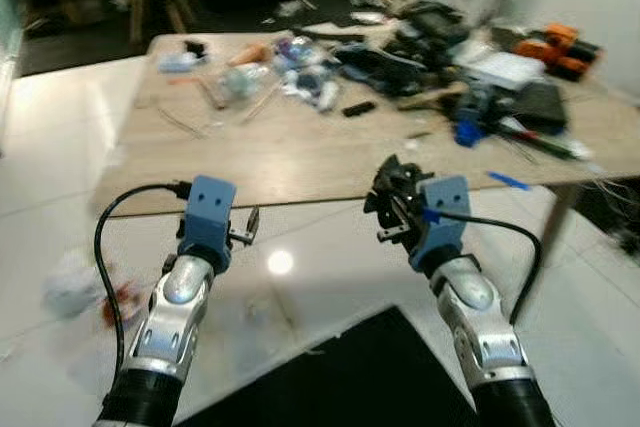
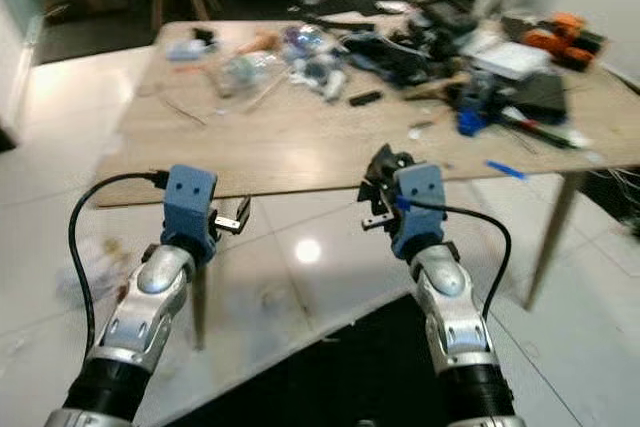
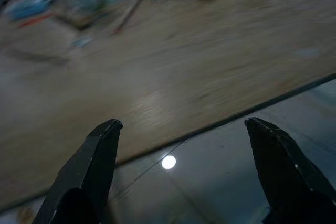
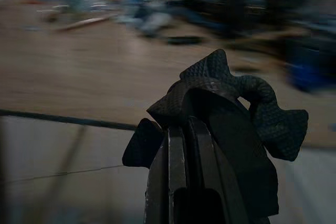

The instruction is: Picking trash to rubbish bin

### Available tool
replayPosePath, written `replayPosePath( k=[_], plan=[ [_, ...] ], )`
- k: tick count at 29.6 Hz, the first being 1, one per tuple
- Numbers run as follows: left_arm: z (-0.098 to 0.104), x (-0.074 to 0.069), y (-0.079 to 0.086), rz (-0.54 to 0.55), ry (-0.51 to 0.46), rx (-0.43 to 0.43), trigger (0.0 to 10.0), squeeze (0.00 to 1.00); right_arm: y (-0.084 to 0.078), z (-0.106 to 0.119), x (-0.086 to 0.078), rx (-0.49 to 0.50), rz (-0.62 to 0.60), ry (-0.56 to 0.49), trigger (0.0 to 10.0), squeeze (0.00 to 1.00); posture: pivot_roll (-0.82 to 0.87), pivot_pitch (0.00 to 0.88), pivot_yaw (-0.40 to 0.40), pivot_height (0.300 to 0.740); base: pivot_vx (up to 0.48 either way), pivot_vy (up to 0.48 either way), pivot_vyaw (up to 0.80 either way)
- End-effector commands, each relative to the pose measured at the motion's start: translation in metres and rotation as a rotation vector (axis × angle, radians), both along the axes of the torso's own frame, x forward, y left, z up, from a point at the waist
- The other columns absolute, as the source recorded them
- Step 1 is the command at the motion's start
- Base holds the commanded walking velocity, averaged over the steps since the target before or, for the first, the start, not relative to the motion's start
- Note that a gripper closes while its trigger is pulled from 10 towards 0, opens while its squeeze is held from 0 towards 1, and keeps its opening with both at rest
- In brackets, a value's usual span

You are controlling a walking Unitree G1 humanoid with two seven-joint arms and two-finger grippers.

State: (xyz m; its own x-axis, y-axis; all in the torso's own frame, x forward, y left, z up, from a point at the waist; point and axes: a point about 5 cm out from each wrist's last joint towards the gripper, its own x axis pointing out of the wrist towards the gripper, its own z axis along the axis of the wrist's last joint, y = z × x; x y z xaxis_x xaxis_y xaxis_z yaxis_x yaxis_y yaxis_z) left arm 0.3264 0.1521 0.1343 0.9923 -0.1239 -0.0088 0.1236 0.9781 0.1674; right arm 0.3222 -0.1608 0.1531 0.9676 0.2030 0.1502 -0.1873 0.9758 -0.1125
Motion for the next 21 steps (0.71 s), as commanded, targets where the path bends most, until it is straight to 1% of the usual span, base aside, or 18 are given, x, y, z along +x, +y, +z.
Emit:
replayPosePath(
  k=[1,5,6,7,11,13,14,15,16,18,21],
  plan=[
    [0.000,0.001,0.005,0.022,0.003,0.006,10.0,0.00,-0.009,-0.005,-0.002,0.003,-0.045,0.002,10.0,0.00,-0.09,0.067,-0.007,0.740,0.000,0.000,-0.80],
    [0.003,0.003,0.002,0.006,-0.001,-0.006,10.0,0.00,-0.009,-0.002,-0.002,-0.011,-0.058,-0.015,10.0,0.00,-0.09,0.074,0.000,0.740,0.000,0.000,-0.80],
    [0.002,0.003,-0.006,-0.034,-0.005,-0.001,10.0,0.00,-0.007,-0.002,-0.002,-0.015,-0.057,-0.020,10.0,0.00,-0.09,0.067,-0.004,0.740,0.000,0.000,-0.80],
    [0.001,0.003,-0.008,-0.041,-0.005,0.003,10.0,0.00,-0.007,-0.004,-0.002,-0.014,-0.055,-0.016,10.0,0.00,-0.09,0.067,-0.004,0.740,0.000,0.000,-0.80],
    [-0.006,0.002,-0.008,-0.005,0.043,-0.034,10.0,0.00,-0.004,-0.010,-0.004,-0.003,-0.042,0.011,10.0,0.00,-0.10,0.063,-0.005,0.740,0.000,0.000,-0.80],
    [-0.007,0.002,-0.008,-0.004,0.044,-0.033,10.0,0.00,-0.004,-0.011,-0.004,-0.001,-0.044,0.013,10.0,0.00,-0.10,0.063,-0.005,0.740,0.000,0.000,-0.80],
    [-0.006,0.002,-0.008,0.000,0.041,-0.013,10.0,0.00,-0.004,-0.016,-0.006,0.001,-0.048,0.025,10.0,0.00,-0.09,0.075,-0.015,0.740,0.000,0.000,-0.80],
    [-0.006,0.002,-0.008,0.000,0.041,-0.013,10.0,0.00,-0.004,-0.016,-0.006,0.001,-0.048,0.025,10.0,0.00,-0.09,0.075,-0.015,0.740,0.000,0.000,-0.80],
    [-0.007,0.002,-0.009,-0.004,0.039,0.007,10.0,0.00,-0.005,-0.023,-0.008,0.011,-0.052,0.050,10.0,0.00,-0.08,0.069,-0.030,0.740,0.000,0.000,-0.80],
    [-0.008,0.002,-0.008,-0.005,0.042,0.025,10.0,0.00,-0.007,-0.031,-0.010,0.032,-0.059,0.079,10.0,0.00,-0.07,0.061,-0.033,0.740,0.000,0.000,-0.80],
    [-0.013,-0.001,-0.005,0.004,0.057,0.025,10.0,0.00,-0.006,-0.039,-0.011,0.049,-0.062,0.107,10.0,0.00,-0.07,0.056,-0.029,0.740,0.000,0.000,-0.80]
  ],
)
